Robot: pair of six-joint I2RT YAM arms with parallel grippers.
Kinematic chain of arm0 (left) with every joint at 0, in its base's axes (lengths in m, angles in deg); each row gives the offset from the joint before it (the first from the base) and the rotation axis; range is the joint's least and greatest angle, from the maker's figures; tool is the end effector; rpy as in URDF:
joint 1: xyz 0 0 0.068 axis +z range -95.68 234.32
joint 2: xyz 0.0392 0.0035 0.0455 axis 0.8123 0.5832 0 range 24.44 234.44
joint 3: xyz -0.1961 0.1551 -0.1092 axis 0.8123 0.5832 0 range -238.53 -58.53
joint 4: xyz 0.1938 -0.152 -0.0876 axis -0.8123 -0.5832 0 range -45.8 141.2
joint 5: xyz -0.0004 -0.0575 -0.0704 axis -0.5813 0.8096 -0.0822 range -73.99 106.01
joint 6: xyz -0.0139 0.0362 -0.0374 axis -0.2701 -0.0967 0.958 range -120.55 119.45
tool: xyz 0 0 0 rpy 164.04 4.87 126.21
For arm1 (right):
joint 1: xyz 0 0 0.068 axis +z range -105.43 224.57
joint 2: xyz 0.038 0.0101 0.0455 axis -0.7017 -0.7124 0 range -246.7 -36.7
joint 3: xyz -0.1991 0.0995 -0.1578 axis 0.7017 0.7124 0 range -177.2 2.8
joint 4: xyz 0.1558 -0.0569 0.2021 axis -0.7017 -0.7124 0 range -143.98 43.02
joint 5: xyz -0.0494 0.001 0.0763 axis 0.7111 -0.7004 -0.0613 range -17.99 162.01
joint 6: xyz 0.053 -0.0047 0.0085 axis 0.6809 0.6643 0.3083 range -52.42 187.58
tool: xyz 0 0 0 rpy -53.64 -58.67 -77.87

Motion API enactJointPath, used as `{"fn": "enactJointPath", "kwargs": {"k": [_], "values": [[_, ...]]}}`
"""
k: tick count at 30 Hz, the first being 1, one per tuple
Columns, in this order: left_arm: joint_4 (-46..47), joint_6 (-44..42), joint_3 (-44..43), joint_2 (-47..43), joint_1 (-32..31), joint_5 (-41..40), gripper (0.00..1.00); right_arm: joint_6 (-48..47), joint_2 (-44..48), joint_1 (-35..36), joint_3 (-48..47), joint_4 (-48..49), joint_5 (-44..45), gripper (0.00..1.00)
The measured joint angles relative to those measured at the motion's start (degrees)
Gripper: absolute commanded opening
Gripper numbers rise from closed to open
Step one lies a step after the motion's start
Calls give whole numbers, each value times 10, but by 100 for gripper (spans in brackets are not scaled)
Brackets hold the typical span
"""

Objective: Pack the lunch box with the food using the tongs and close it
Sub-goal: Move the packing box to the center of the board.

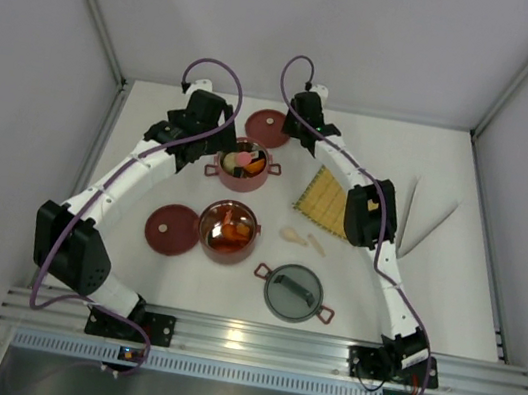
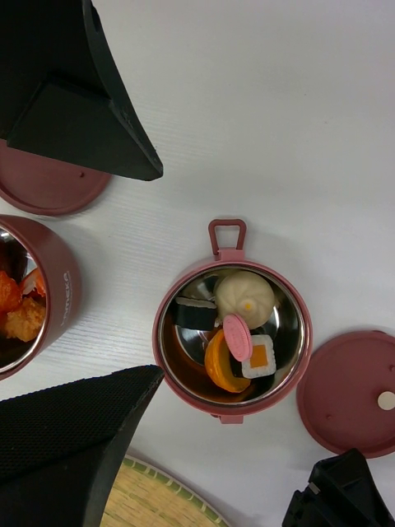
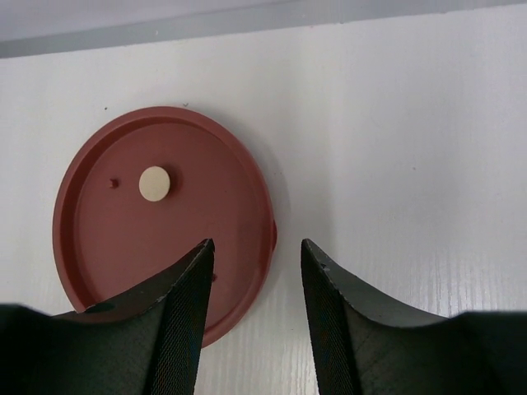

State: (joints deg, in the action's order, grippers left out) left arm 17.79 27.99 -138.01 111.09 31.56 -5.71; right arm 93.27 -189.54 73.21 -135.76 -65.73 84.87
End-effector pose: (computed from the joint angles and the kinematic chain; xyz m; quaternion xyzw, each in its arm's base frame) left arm 0.3154 -0.1181 0.3365 -0.1236 0.8870 -0.0235 0.4442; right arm 0.5289 0.2797 0.1725 0.0309 0.8745 0.1288 0.4666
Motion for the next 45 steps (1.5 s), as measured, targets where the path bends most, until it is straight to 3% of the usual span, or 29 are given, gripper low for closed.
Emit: {"fn": "enactJointPath", "kwargs": {"k": [30, 45], "values": [[2, -2, -14, 3, 0, 13, 99, 26, -6, 0, -15, -38, -6, 43], [0, -2, -115, 87, 0, 10, 99, 45, -6, 0, -15, -49, -11, 33]]}}
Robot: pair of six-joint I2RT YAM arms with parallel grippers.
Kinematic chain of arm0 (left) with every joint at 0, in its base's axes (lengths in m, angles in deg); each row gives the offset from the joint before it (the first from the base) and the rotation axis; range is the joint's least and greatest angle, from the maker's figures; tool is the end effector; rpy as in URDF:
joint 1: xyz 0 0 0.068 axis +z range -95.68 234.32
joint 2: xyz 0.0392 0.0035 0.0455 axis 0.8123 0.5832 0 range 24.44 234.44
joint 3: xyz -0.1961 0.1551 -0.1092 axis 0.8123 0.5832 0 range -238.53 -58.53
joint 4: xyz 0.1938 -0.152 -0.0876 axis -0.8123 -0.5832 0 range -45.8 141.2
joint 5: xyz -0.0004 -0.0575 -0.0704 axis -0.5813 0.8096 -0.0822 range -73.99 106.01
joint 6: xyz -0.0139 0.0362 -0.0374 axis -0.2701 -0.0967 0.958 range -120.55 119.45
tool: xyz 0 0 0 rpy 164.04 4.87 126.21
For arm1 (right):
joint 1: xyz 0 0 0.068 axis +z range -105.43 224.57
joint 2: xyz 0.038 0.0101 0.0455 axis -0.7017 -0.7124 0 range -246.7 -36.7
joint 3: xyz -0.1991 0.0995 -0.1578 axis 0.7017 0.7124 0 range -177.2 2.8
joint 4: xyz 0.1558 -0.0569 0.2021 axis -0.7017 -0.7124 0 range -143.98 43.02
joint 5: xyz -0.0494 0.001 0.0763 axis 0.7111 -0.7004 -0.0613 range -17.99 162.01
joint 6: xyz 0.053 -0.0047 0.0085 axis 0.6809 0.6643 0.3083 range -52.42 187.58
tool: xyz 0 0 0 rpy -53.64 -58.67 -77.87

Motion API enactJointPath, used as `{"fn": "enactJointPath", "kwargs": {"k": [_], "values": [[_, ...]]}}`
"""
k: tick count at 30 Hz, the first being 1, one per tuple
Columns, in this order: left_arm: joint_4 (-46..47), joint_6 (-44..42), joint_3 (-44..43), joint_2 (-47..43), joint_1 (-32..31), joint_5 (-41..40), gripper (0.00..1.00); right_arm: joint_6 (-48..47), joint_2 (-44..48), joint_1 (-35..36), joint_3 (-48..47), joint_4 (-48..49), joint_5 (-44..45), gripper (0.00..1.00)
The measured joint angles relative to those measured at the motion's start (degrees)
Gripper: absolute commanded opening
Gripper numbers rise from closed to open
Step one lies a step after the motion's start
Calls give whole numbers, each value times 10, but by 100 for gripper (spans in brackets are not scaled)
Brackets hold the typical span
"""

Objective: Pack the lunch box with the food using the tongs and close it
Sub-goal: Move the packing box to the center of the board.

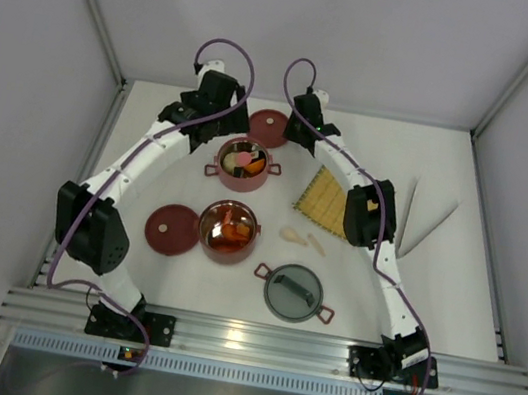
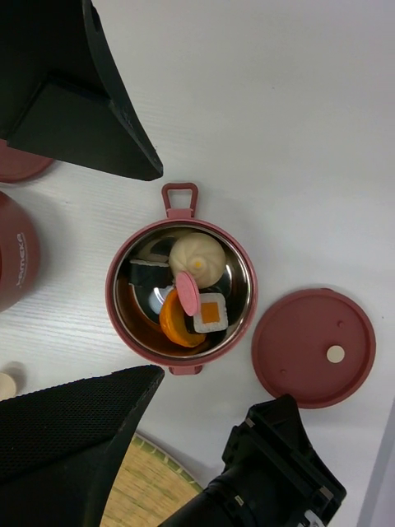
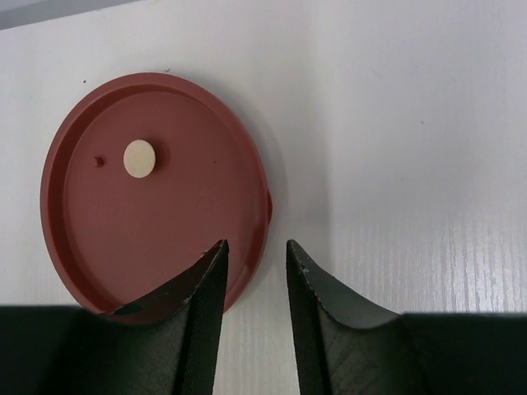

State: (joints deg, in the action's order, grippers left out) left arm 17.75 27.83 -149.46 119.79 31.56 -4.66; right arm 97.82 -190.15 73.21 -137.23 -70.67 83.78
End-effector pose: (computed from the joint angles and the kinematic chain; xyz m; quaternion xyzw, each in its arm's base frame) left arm 0.3536 -0.1348 0.3515 -0.1220 0.8788 -0.0413 0.4595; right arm 0.5259 0.2788 0.1674 0.0581 0.8899 0.1378 0.4310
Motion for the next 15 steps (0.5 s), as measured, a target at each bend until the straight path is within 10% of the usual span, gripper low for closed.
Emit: {"fn": "enactJointPath", "kwargs": {"k": [15], "values": [[-3, 0, -64, 55, 3, 0, 99, 20, 0, -1, 0, -15, -15, 23]]}}
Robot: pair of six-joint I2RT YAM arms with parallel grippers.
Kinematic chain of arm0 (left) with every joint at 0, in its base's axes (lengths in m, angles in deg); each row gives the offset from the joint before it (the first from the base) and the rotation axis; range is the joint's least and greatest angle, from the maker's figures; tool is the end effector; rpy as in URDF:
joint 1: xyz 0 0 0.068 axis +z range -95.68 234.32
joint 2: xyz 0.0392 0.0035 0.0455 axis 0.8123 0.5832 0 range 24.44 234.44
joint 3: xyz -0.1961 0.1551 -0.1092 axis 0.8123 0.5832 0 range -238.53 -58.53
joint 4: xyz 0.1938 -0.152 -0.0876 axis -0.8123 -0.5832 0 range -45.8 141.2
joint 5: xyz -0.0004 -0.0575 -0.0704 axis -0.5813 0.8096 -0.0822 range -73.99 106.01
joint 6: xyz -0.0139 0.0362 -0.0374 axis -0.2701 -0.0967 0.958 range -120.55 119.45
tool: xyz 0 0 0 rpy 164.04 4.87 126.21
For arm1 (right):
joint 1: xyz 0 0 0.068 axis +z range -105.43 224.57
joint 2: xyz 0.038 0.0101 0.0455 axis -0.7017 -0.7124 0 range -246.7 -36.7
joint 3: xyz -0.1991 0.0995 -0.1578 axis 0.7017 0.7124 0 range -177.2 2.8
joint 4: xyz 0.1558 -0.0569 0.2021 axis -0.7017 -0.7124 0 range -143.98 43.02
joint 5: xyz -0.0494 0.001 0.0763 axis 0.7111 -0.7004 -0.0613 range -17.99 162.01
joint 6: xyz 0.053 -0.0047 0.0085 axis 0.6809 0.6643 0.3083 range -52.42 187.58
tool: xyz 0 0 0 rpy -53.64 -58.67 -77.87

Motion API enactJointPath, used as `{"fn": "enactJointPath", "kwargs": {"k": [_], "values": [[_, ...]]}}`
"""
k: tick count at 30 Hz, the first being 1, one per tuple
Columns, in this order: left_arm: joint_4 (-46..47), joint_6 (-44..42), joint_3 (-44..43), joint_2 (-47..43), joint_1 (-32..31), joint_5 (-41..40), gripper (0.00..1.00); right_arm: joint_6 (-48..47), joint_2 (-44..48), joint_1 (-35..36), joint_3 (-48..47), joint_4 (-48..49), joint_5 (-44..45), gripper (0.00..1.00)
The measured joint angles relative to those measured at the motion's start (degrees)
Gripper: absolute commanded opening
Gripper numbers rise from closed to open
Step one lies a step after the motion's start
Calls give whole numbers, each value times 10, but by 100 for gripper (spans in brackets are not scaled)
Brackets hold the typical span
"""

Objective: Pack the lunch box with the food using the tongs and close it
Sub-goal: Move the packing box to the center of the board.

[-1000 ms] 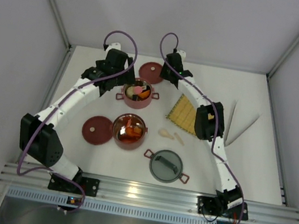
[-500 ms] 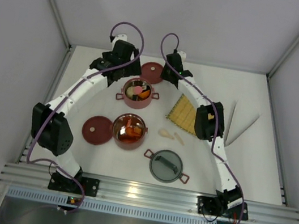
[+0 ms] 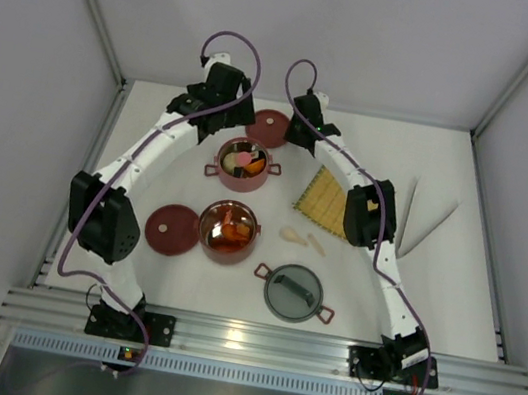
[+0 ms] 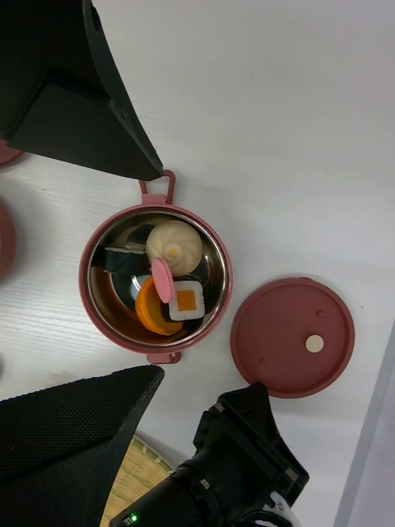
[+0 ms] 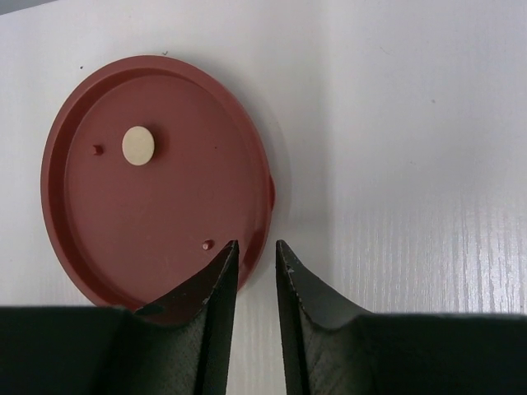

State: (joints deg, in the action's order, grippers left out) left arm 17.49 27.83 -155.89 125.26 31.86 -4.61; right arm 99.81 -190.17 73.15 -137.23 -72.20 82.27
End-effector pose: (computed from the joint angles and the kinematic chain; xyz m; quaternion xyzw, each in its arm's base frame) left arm 0.3774 -0.1425 0.3532 -0.1250 0.8758 -0.0432 0.4642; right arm 0.5243 0.2783 0.1648 0.0673 0.8960 0.1489 0.4130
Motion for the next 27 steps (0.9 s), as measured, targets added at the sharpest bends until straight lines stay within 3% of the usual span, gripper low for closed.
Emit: {"fn": "enactJointPath", "kwargs": {"k": [13, 27], "values": [[-2, 0, -59, 42, 28, 7, 99, 10, 0, -3, 0, -11, -4, 18], [-6, -5, -143, 147, 66, 40, 99, 15, 12, -4, 32, 17, -10, 4]]}}
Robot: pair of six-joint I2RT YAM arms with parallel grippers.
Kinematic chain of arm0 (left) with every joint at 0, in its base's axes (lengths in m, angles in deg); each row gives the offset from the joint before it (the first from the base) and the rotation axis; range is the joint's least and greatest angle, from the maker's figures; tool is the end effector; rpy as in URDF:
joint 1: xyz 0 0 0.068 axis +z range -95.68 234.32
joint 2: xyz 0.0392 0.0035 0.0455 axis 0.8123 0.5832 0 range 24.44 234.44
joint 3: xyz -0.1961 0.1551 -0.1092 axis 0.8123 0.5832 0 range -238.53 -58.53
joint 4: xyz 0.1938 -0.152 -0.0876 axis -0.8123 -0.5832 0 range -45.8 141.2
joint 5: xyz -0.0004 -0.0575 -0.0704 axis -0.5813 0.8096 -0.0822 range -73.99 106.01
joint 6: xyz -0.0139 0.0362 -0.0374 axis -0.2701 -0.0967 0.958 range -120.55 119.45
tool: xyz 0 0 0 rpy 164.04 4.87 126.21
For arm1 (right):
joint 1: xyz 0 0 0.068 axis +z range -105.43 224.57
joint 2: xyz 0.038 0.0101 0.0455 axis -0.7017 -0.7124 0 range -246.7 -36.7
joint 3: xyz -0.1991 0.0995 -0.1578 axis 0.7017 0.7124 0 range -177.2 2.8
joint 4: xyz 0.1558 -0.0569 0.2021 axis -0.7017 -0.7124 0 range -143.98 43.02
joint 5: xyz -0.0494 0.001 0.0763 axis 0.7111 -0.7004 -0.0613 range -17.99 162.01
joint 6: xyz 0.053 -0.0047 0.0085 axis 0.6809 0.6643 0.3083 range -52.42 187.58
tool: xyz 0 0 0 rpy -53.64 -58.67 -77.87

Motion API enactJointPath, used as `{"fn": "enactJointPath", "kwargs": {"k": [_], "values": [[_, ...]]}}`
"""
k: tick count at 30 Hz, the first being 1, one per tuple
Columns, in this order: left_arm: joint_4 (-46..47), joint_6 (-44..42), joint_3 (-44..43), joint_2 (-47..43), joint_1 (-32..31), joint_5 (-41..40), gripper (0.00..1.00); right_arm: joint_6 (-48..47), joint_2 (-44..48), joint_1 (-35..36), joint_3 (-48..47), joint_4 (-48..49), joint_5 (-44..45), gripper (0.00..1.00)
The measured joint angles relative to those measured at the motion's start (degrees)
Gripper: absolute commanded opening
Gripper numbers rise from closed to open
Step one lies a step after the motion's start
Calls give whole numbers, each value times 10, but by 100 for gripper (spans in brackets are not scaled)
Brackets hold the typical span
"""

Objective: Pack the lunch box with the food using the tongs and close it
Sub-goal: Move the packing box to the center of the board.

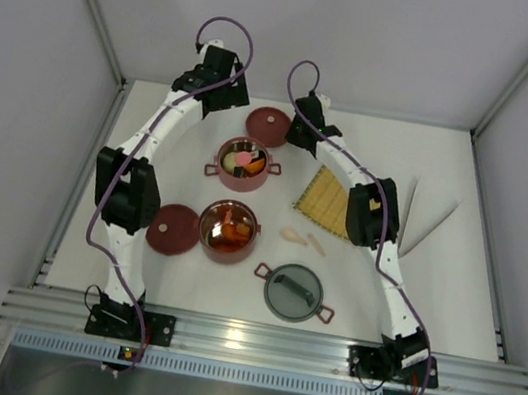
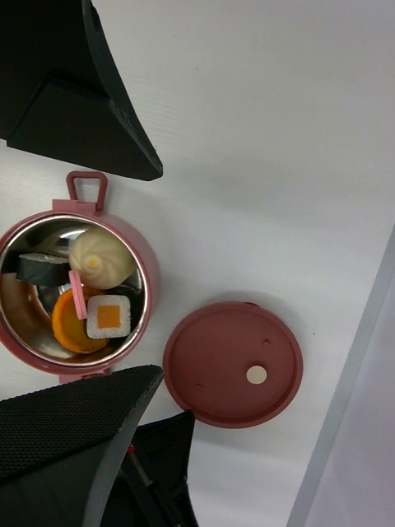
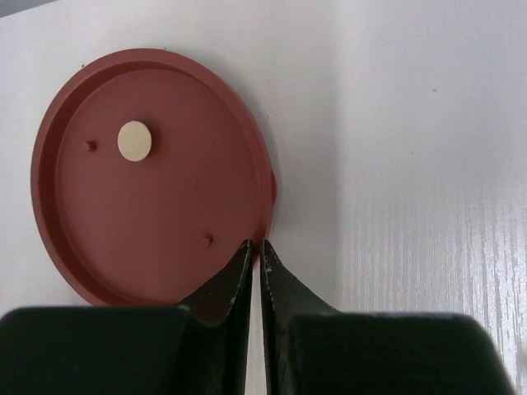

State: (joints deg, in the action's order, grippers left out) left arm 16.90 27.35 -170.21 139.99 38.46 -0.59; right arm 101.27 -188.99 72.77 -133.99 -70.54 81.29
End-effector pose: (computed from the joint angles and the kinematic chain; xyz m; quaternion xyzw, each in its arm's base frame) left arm 0.4523 -0.1180 0.3283 -0.1561 0.8785 -0.0407 0.4498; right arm 0.5232 0.2739 0.1599 0.0778 0.8971 0.1578 0.4052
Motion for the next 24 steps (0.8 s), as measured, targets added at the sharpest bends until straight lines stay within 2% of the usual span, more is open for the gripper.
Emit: {"fn": "enactJointPath", "kwargs": {"k": [8, 14, 21, 24], "values": [[0, -11, -67, 60, 8, 21, 99, 0, 42, -1, 84, 15, -2, 2], [5, -21, -84, 86, 9, 34, 99, -1, 86, -2, 158, 29, -4, 4], [19, -43, -102, 118, 8, 42, 99, -3, 126, -1, 216, 30, -8, 20], [23, -54, -120, 140, 8, 42, 99, -6, 153, -1, 254, 29, -10, 21]]}}
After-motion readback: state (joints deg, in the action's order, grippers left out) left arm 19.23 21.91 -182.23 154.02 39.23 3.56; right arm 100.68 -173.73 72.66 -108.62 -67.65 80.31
